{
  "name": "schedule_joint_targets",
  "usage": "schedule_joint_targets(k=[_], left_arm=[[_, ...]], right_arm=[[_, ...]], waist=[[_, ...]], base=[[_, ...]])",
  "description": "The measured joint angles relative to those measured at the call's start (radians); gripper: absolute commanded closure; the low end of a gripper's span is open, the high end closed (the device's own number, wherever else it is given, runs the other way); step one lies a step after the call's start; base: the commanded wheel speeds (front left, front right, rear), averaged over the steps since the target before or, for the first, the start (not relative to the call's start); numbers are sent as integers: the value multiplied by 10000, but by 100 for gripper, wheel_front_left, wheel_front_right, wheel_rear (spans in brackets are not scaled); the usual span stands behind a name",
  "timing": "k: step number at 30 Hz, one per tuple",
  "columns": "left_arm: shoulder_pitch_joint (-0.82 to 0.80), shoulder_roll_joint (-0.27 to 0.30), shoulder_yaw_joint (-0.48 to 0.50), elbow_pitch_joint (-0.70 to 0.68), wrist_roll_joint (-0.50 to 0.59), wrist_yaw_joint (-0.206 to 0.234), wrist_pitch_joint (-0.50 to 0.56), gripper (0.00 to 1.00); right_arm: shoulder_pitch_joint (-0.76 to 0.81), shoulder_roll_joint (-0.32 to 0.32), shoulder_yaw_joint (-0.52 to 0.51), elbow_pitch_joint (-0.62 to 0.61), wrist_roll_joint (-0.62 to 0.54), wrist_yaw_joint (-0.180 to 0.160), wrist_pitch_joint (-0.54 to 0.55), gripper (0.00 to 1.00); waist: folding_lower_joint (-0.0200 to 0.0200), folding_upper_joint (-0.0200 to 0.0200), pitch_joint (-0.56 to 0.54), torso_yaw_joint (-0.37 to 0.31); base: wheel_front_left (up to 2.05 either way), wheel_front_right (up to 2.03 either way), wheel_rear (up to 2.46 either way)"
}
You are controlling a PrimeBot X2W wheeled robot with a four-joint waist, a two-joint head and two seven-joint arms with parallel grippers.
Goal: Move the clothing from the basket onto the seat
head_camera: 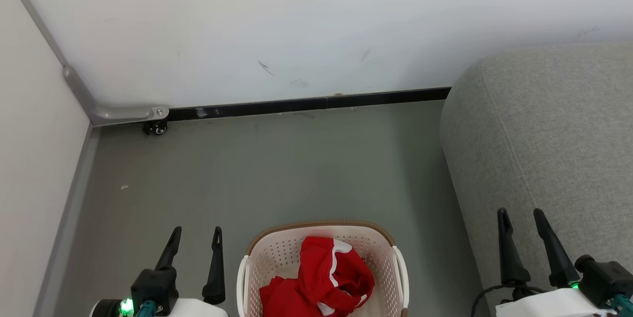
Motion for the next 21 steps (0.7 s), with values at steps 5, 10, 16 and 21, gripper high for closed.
schedule_joint_targets(k=[5, 10, 16, 21], left_arm=[[-262, 121, -117, 109, 125, -98, 0, 0], [-566, 259, -362, 378, 382, -259, 0, 0], [-878, 253, -706, 880, 558, -454, 0, 0], [-1156, 253, -894, 1310, 671, -637, 0, 0]], right_arm=[[-5, 0, -38, -10, -4, 0, 0, 0], [-18, 2, -182, -56, -46, 0, 0, 0], [-35, 2, -251, -171, -17, 0, 0, 0], [-53, 2, -263, -391, 0, 2, 0, 0]], waist=[[0, 0, 117, -50], [0, 0, 284, -124], [-1, 0, 550, -247], [-1, 0, 819, -389]], base=[[0, 0, 0], [0, 0, 0], [0, 0, 0], [0, 0, 0]])
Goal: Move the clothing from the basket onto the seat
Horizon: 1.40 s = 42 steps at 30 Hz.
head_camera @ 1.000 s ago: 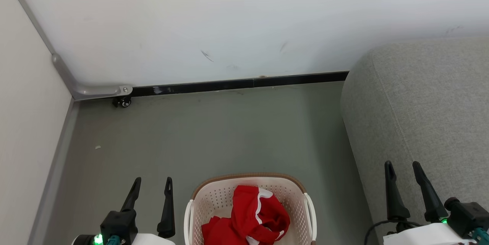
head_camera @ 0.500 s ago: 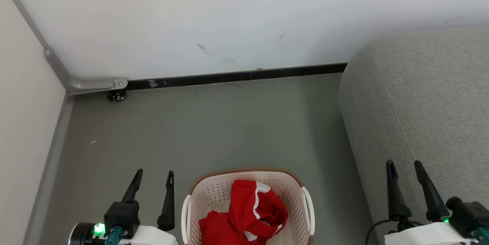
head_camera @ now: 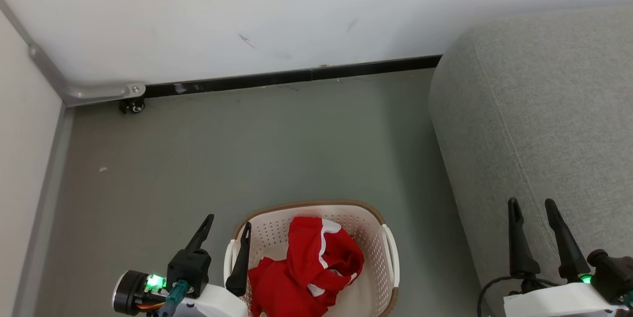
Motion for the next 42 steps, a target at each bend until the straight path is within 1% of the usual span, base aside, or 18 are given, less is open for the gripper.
schedule_joint_targets(k=[13, 15, 25, 30, 42], left_arm=[[-743, -2, -479, 968, 372, -267, 0, 0], [-881, -6, -543, 1112, 424, -420, -2, 0], [-1453, -17, -765, 1927, 648, -502, -40, 0], [-1749, -8, -794, 2351, 694, -506, -40, 0], [-2434, 29, -842, 3545, 972, -489, -40, 0]], right_arm=[[-373, 2, -242, -387, 127, 0, -2, 0], [-374, 2, -297, -430, 132, 0, -2, 0], [-427, 2, -305, -654, 295, 0, -2, 0], [-707, 4, -261, -794, 309, 0, -2, 0], [-1287, 6, 221, -1057, 665, 0, -2, 0]], waist=[[0, 0, 798, -583], [0, 0, 927, -691], [0, 0, 1566, -1169], [0, 0, 1976, -1421], [0, 0, 3165, -1987]], base=[[0, 0, 0], [0, 0, 0], [0, 0, 0], [0, 0, 0], [0, 0, 0]])
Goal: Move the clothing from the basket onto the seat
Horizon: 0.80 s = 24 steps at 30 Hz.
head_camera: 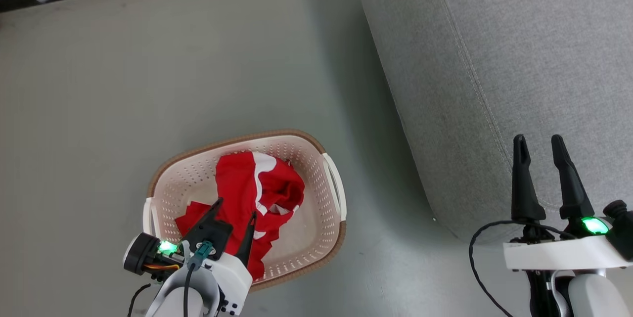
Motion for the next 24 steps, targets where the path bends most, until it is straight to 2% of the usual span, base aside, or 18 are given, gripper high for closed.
schedule_joint_targets(k=[17, 24], left_arm=[[-1056, 290, 73, 951, 196, 192, 0, 0], [-1322, 322, 54, 1310, 272, 462, 0, 0]], right_arm=[[-920, 2, 362, -211, 500, 0, 0, 0], [-1362, 0, 485, -217, 665, 0, -2, 0]], waist=[[0, 0, 1514, -682], [0, 0, 1998, -917]], base=[[0, 0, 0], [0, 0, 0]])
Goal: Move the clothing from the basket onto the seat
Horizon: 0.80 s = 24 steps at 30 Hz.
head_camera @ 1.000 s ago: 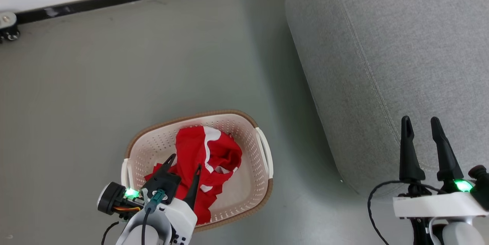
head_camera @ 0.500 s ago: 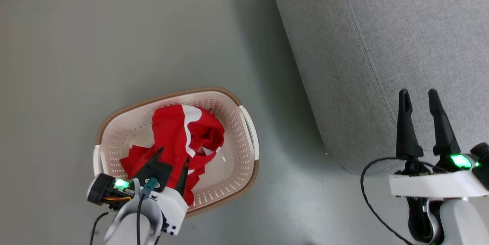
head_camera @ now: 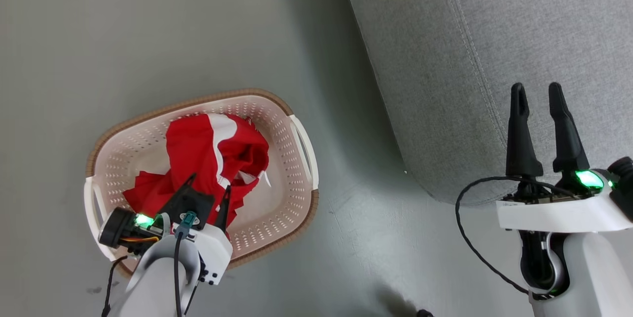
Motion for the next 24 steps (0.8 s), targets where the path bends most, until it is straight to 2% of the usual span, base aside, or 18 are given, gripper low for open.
schedule_joint_targets(k=[11, 21, 24], left_arm=[[-529, 203, 13, 646, 77, 174, 17, 0], [-908, 364, -19, 1287, 493, 767, 464, 0], [-1007, 395, -92, 1400, 546, 769, 587, 0]], right_arm=[[-441, 0, 257, 38, 209, 0, -10, 0], [-672, -2, 332, 117, 387, 0, -10, 0], [-789, 0, 414, 186, 387, 0, -10, 0]], waist=[[0, 0, 515, -280], [0, 0, 786, -447], [0, 0, 837, -483]], base=[[0, 0, 0], [0, 0, 0], [0, 0, 0]])
